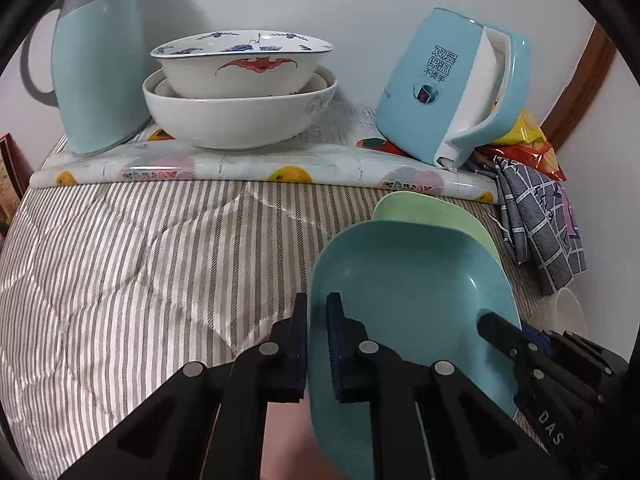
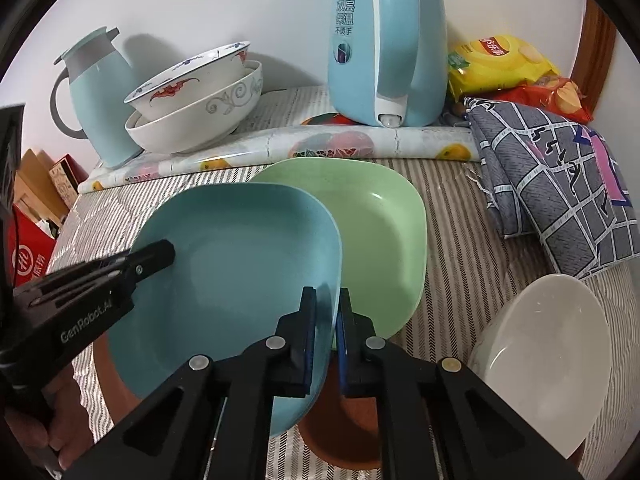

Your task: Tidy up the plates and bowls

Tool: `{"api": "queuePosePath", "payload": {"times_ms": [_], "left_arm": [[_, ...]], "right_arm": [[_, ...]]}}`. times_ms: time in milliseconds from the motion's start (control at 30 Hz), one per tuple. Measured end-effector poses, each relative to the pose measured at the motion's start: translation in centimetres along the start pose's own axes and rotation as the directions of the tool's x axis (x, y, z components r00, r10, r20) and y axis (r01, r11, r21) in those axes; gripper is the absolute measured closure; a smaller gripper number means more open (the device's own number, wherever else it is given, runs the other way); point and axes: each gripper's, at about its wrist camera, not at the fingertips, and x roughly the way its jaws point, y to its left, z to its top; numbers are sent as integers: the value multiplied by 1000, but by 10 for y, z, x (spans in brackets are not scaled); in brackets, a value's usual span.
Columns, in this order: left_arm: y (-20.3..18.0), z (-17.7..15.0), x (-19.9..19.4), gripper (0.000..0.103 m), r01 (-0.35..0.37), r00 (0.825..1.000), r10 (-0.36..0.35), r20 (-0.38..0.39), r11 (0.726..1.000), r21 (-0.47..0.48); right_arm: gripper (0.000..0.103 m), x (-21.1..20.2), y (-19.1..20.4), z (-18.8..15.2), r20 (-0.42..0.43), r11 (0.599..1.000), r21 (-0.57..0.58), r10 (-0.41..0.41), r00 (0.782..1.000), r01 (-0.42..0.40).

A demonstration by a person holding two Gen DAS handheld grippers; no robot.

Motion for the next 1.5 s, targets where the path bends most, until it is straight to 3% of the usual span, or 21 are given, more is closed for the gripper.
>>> {"api": "queuePosePath", "payload": {"times_ms": [800,1133,1500], "left_arm": [[29,-53,-70,94,-116,992,122,40,984,-137],[39,-73,-66,93,-127,991,131,9,975,-181],[43,-75,-49,93,-186,982,182,-40,968,-170]], "right_arm": [[95,-45,49,-29,35,982,-175,75,997,-67],[95,-39,60,-37,19,967,-246,77,997,-70],[93,-8,70,-33,-45,943,-324,67,997,-78]]}}
